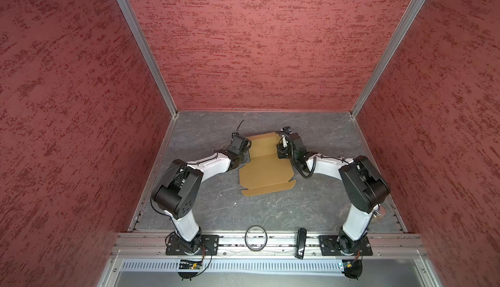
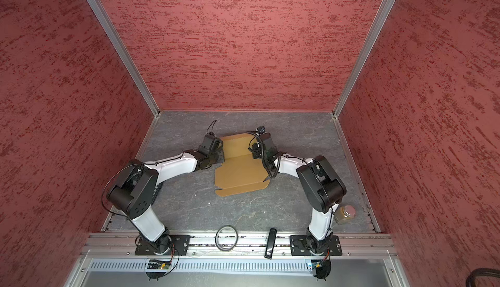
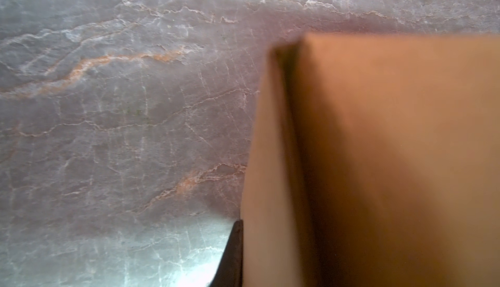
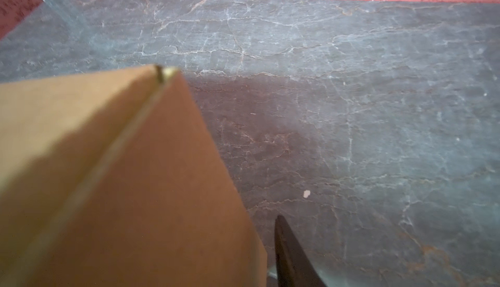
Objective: Fold the paper box
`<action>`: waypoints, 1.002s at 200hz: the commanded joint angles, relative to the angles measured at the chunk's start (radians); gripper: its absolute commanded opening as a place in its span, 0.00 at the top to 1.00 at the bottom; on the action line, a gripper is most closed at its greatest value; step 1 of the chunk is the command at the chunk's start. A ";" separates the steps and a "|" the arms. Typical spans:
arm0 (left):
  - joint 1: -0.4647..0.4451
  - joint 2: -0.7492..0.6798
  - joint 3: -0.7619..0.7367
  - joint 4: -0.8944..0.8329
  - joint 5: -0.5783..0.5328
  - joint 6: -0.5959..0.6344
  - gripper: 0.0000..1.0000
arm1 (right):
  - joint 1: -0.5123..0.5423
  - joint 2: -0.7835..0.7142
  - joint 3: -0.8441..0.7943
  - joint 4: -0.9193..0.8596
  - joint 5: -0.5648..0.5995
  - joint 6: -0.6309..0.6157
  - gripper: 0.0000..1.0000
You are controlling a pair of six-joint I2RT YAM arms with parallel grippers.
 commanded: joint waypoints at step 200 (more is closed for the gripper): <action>0.007 -0.054 -0.030 -0.059 0.010 -0.037 0.90 | -0.025 -0.024 0.003 0.047 0.139 0.044 1.00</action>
